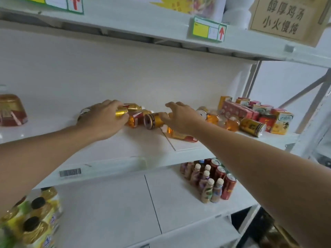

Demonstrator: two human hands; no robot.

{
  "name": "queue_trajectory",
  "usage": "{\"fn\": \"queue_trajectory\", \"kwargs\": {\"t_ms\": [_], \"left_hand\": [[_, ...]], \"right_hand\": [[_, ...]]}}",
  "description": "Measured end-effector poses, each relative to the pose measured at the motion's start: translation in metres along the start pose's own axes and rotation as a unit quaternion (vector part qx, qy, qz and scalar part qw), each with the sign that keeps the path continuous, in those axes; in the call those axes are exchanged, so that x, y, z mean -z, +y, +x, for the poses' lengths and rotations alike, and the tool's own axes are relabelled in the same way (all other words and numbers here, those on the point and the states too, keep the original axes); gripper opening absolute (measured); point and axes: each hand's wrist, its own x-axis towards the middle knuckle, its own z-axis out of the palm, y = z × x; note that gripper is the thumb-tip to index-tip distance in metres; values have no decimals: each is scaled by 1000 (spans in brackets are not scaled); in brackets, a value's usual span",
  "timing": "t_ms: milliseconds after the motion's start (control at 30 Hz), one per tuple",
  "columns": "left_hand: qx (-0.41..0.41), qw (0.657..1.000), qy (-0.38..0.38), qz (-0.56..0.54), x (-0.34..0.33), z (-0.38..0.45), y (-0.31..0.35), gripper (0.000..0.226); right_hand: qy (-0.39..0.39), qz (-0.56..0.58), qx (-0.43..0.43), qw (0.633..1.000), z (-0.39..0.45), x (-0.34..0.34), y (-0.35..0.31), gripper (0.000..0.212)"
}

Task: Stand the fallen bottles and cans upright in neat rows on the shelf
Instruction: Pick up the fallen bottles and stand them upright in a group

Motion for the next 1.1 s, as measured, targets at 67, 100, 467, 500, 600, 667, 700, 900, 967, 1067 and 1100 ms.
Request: {"fn": "queue_trajectory", "kwargs": {"t_ms": [67, 100, 467, 500, 600, 667, 700, 900, 967, 1067, 1100], "left_hand": [[-30, 999, -6, -26, -17, 9, 23, 52], [-45, 998, -15, -35, -26, 13, 34, 52], [-73, 994, -60, 61, -84, 33, 131, 54], [-63, 994, -61, 69, -89, 34, 134, 56], [-16, 996, -71, 59, -97, 36, 141, 71], [-1, 996, -77, 47, -98, 34, 142, 82], [-1, 995, -80, 53, -99, 32, 143, 84], [-49, 979, -138, 141, -101, 19, 153, 101], [-47, 978, -158, 131, -99, 27, 155, 103], [-41, 975, -192, 107, -104, 37, 155, 96], [-34, 977, -193, 88, -107, 39, 154, 87]], "right_hand": [[3, -13, -33, 999, -8, 5, 34, 72], [2, -15, -47, 999, -12, 8, 50, 74], [-24, 33, -57, 998, 12, -4, 165, 71], [-28, 44, -51, 997, 21, -8, 169, 71], [-47, 84, -13, 995, 45, -21, 174, 70], [-67, 105, 27, 992, 61, -29, 174, 72], [-76, 116, 42, 989, 68, -32, 172, 75], [-136, 170, 80, 973, 90, -43, 150, 81], [-141, 181, 70, 971, 94, -46, 146, 74], [-147, 181, 54, 971, 96, -51, 140, 62], [-149, 179, 52, 971, 96, -51, 139, 59]]}}
